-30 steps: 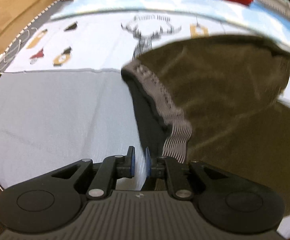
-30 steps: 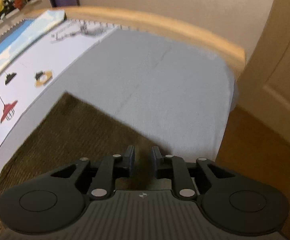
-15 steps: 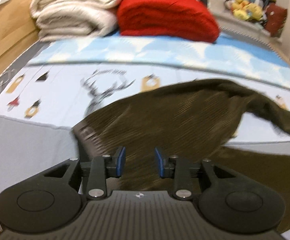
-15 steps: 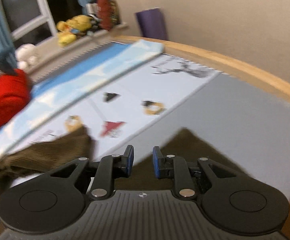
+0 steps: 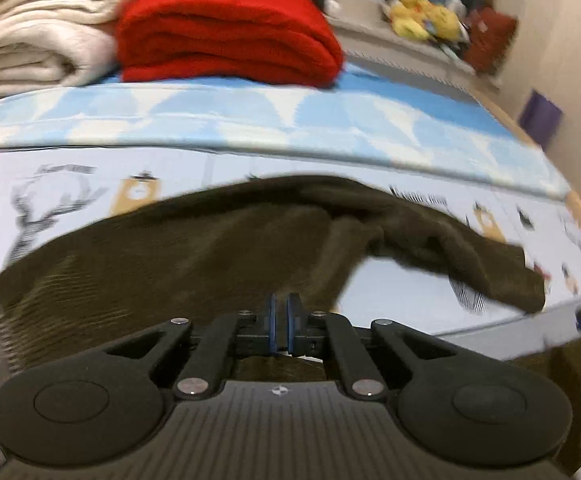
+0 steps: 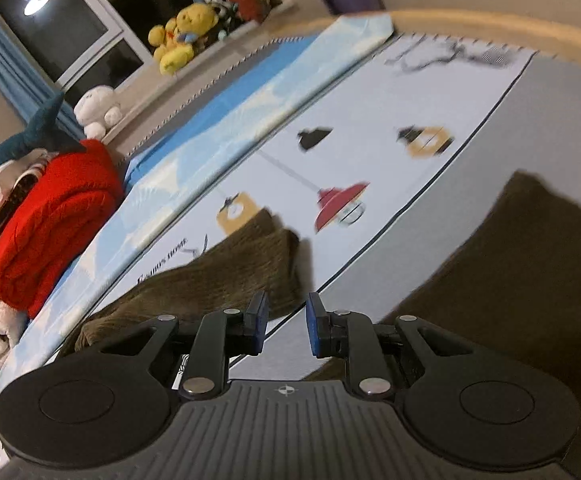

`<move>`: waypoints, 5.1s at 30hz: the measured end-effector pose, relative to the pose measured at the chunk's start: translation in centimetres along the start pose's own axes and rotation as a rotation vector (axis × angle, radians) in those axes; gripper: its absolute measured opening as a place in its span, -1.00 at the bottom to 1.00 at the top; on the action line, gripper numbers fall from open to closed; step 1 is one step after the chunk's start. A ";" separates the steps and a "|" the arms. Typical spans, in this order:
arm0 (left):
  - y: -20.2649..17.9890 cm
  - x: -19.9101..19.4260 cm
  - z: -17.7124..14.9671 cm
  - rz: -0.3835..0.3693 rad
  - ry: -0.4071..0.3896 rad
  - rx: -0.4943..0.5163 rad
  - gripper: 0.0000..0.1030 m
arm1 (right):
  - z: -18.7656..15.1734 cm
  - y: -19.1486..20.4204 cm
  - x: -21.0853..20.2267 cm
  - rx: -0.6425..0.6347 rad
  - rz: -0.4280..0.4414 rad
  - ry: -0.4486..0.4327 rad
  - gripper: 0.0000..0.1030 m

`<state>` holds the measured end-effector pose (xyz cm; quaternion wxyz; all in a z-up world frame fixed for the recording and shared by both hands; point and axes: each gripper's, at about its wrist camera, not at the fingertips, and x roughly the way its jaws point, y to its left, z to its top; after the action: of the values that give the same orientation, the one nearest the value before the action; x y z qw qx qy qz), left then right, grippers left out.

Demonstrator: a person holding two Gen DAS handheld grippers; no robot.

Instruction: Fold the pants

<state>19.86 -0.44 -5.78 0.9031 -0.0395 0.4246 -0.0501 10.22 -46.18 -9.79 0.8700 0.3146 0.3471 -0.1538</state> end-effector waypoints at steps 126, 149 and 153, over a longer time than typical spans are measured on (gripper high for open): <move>26.7 4.0 4.7 0.284 -0.033 -0.360 -0.03 | 7.7 5.5 7.6 -0.174 -0.258 -0.174 -0.21; 23.1 -4.6 -11.3 0.182 0.320 0.054 0.42 | -7.3 3.2 -10.6 -0.704 -0.187 0.088 -0.11; 23.8 -3.1 -12.1 0.183 0.389 0.056 0.14 | -8.3 3.3 -10.0 -0.774 -0.208 0.121 -0.11</move>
<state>9.94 23.21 -13.81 0.8056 0.0349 0.5912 0.0138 0.47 -37.77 -6.05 0.8820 -0.0643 0.4599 -0.0803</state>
